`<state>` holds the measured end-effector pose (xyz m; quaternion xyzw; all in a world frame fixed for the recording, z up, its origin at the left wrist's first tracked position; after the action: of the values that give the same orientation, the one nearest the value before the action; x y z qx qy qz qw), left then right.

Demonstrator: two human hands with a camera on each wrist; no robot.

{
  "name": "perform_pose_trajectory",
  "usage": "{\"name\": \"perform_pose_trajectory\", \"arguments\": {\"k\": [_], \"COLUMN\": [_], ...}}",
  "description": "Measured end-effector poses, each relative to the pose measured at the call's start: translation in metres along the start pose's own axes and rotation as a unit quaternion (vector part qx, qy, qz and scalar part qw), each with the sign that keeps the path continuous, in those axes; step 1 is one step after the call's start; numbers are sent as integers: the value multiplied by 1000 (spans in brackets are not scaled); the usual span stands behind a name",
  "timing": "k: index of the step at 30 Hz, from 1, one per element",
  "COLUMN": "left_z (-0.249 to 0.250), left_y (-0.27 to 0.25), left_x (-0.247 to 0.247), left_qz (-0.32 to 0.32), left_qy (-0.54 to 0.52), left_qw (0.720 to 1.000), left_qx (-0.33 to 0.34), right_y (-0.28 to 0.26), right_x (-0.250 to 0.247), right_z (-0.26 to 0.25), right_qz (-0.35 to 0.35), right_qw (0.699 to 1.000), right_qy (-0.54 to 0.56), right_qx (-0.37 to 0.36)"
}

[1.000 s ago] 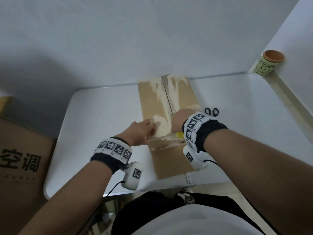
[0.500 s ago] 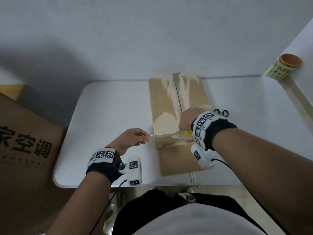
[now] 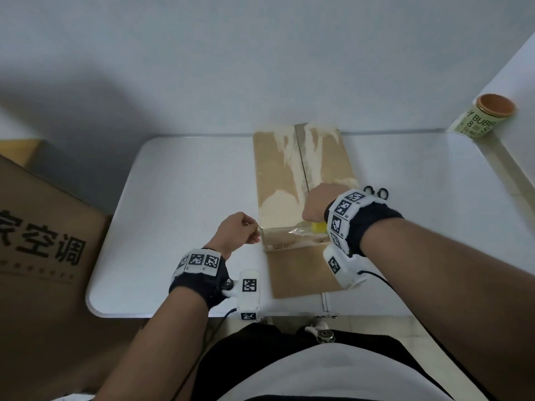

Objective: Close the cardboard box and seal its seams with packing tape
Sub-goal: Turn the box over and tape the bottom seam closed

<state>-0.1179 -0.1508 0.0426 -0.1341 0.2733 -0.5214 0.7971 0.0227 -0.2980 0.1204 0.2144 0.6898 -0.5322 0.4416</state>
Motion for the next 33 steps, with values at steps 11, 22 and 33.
{"name": "perform_pose_trajectory", "arguments": {"k": [11,22,33], "left_z": [12,5,5], "left_y": [6,1,14], "left_x": [30,20,30], "left_qz": [-19,-28,67], "left_qy": [137,-47,39], "left_qw": [989,989,997], "left_qx": [-60,-139,-14], "right_y": [64,199,161], "right_x": [36,115,85], "right_z": [12,36,21], "right_qz": [-74,-106,-102], "right_qw": [993,988,987], "right_qy": [-89,-72,-125], "right_qx": [4,87,21]}}
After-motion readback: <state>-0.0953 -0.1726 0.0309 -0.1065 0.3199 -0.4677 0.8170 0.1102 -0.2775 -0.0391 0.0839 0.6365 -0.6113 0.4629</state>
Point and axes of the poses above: each hand's wrist, its own y-axis towards the middle knuckle, its own x-axis out of the palm, z = x × y, the point moved 3 cm from there along y, towards the middle knuckle
